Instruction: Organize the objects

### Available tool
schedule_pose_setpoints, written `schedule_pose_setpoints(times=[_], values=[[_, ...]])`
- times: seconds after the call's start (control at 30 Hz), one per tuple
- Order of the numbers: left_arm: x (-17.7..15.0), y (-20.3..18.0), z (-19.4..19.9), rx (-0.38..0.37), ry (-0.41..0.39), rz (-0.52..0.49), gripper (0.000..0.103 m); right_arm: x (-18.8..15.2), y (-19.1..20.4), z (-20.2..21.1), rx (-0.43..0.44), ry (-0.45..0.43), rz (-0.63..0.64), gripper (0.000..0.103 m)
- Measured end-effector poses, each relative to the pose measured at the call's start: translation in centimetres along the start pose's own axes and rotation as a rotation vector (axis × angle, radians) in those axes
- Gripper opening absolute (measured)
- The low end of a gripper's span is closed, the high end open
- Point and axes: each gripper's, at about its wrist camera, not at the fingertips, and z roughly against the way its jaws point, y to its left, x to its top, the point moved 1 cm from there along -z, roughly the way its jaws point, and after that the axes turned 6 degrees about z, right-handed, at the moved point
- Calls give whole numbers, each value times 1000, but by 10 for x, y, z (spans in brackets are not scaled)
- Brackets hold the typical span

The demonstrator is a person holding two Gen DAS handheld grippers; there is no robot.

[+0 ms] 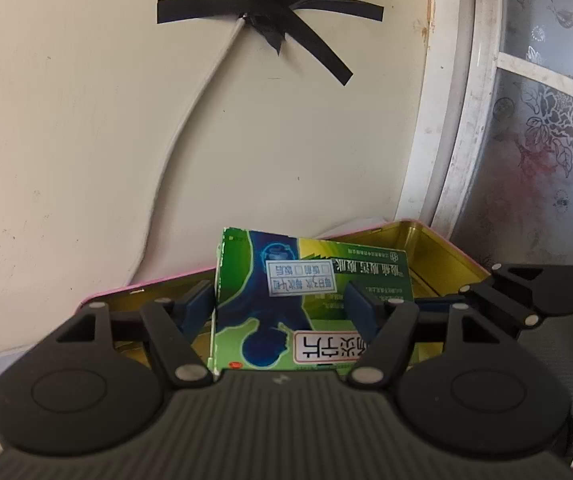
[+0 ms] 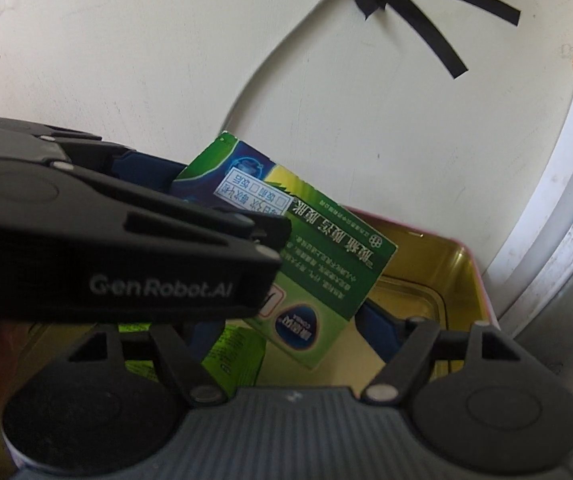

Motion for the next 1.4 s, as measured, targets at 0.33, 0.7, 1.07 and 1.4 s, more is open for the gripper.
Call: schedule_pose_setpoints(times=[0.33, 0.7, 1.07, 1.4], values=[[-8, 5, 2, 52, 39, -21, 75, -5, -4, 0, -38, 19, -16, 72], [-14, 0, 80, 82, -8, -3, 75, -13, -10, 78, -15, -55, -72, 72], [-61, -28, 165, 77, -55, -14, 75, -65, 18, 171, 10, -154, -128, 72], [-142, -26, 223, 48, -57, -76, 79, -158, 60, 225, 0, -247, -257, 76]])
